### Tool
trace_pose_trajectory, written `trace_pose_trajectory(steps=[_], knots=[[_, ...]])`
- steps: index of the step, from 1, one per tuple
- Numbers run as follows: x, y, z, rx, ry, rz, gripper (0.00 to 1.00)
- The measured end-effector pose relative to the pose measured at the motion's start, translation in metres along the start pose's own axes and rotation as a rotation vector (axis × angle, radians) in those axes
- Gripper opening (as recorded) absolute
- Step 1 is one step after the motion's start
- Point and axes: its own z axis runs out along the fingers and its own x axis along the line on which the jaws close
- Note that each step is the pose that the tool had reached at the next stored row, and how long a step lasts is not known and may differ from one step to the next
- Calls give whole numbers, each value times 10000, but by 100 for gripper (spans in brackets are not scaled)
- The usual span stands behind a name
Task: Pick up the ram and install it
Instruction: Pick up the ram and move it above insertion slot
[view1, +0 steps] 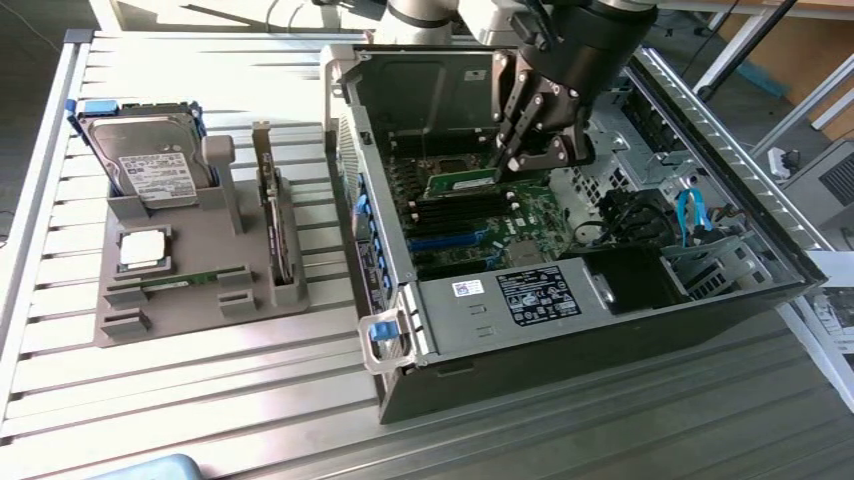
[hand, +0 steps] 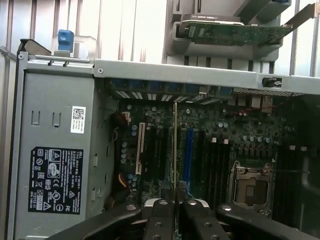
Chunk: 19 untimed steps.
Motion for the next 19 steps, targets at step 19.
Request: trace_pose_trajectory(steps=[19], knots=[[34,-450,-18,0,-1,0,14]])
